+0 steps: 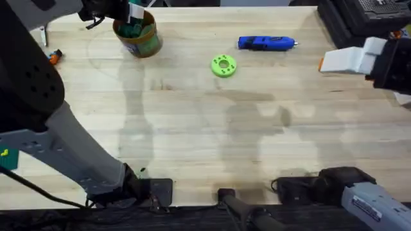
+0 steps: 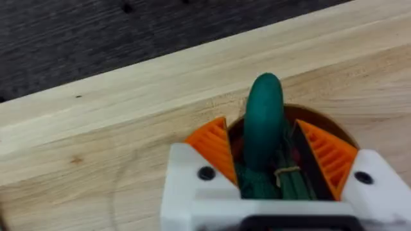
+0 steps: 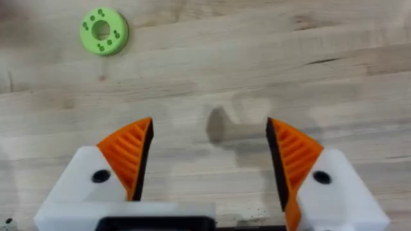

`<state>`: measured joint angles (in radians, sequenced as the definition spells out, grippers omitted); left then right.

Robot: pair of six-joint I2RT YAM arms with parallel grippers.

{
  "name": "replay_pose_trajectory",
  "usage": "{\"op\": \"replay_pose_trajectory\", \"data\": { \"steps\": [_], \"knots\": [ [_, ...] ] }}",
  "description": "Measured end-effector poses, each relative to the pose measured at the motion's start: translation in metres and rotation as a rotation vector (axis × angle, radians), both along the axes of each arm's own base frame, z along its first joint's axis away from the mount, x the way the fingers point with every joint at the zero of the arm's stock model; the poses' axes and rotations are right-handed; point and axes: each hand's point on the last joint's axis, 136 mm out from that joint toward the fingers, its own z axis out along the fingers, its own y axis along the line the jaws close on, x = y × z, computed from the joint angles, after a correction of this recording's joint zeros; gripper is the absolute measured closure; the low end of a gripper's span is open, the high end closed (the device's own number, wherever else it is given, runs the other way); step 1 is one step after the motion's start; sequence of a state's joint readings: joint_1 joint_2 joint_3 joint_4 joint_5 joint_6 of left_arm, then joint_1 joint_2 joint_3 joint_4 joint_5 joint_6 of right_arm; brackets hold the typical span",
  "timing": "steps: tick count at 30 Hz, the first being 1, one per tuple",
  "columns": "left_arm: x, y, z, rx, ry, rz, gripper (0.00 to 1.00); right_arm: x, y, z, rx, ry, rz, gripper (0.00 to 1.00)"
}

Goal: Pick up the gripper from the table and insert it into the empty holder that is missing its gripper. Then pick up a screw, insert it into the mounting hole, and use the screwdriver to tighten it. Finally, clean up the table by picking up the vegetable and placing it into the bucket.

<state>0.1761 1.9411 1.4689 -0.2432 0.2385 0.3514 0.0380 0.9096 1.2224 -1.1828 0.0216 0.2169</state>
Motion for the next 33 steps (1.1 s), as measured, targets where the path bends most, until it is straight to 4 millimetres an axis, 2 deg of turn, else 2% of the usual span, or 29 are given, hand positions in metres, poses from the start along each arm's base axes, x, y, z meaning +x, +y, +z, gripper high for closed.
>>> {"op": "replay_pose_trajectory", "data": {
  "steps": [3,4,6,8,12,15,16,20,21,22,23,29,33],
  "knots": [
    [0.0,0.0,0.0,0.0,0.0,0.0,0.358,0.0,0.0,0.0,0.0,0.0,0.0,0.045],
    [-0.002,0.0,0.002,0.0,0.002,0.0,0.279,0.0,0.0,0.0,0.0,0.0,0.0,0.045],
    [-0.007,-0.001,0.008,-0.003,0.009,0.0,0.243,0.0,0.0,0.0,0.0,0.0,0.0,0.045],
    [-0.015,-0.003,0.02,-0.003,0.01,-0.002,0.231,0.0,0.0,0.0,0.0,0.0,0.0,0.045],
    [-0.043,-0.008,0.057,-0.006,0.015,-0.003,0.169,0.0,0.0,0.0,0.0,0.0,0.0,0.045],
    [-0.074,-0.014,0.081,-0.012,0.046,-0.004,0.106,0.0,0.0,0.0,0.0,0.0,0.0,0.045],
    [-0.106,-0.02,0.097,-0.019,0.087,-0.004,0.073,0.0,0.0,0.0,0.0,0.0,0.0,0.045],
    [-0.151,-0.028,0.117,-0.028,0.134,-0.003,0.036,0.0,0.0,0.0,0.0,0.0,0.0,0.045],
    [-0.188,-0.034,0.133,-0.031,0.153,-0.003,0.019,0.0,0.0,0.0,0.0,0.0,0.0,0.044],
    [-0.201,-0.037,0.139,-0.031,0.154,-0.003,0.008,0.0,0.0,0.0,0.0,0.0,0.0,0.044],
    [-0.24,-0.044,0.155,-0.031,0.154,-0.004,0.011,0.0,0.0,0.0,0.0,0.0,0.0,0.045],
    [-0.309,-0.056,0.176,-0.027,0.129,-0.004,0.014,0.0,0.0,0.0,-0.007,0.0,0.01,0.045],
    [-0.336,-0.063,0.187,-0.026,0.079,-0.012,0.014,0.0,0.0,0.0,-0.009,-0.001,0.012,0.044]
  ]
}}
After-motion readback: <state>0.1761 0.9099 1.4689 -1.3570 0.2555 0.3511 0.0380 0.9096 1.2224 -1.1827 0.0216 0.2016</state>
